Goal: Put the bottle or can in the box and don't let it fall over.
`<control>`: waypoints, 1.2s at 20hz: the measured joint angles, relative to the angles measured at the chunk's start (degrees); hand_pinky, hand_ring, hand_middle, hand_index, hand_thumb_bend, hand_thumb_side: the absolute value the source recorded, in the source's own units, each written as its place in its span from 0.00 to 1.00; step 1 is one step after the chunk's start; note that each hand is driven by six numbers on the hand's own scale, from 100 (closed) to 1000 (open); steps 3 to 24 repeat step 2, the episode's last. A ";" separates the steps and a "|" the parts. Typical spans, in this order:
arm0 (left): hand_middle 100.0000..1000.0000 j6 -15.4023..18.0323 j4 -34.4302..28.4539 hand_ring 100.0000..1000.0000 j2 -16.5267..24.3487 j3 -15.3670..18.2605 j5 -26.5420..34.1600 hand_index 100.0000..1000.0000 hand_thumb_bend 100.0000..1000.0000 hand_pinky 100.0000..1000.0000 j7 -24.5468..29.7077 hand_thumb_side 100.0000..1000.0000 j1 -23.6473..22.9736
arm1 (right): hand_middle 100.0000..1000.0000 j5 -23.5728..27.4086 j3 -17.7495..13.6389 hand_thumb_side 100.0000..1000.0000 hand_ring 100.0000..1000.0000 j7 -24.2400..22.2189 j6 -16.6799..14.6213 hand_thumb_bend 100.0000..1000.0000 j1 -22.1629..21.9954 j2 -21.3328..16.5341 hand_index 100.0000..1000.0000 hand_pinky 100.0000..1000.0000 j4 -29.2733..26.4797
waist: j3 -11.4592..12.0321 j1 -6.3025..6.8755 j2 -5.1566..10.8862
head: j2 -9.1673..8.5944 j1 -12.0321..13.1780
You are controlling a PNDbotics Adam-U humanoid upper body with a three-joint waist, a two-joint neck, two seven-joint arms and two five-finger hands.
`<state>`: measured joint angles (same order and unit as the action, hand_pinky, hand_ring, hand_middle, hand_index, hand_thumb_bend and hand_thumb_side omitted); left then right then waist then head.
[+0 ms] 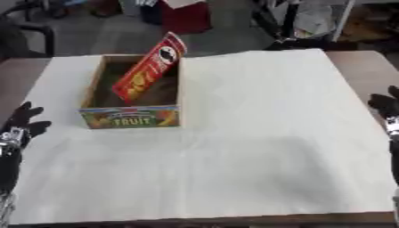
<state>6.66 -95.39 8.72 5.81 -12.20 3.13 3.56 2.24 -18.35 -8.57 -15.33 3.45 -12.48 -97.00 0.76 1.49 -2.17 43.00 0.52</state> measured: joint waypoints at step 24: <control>0.84 0.05 0.00 0.74 0.20 -0.01 0.04 1.00 0.22 0.83 -0.02 1.00 0.00 | 0.75 -0.25 0.01 0.70 0.84 -0.51 0.42 0.12 -0.02 0.25 0.93 0.99 -0.07 | 0.03 0.11 0.00 | 0.21 0.00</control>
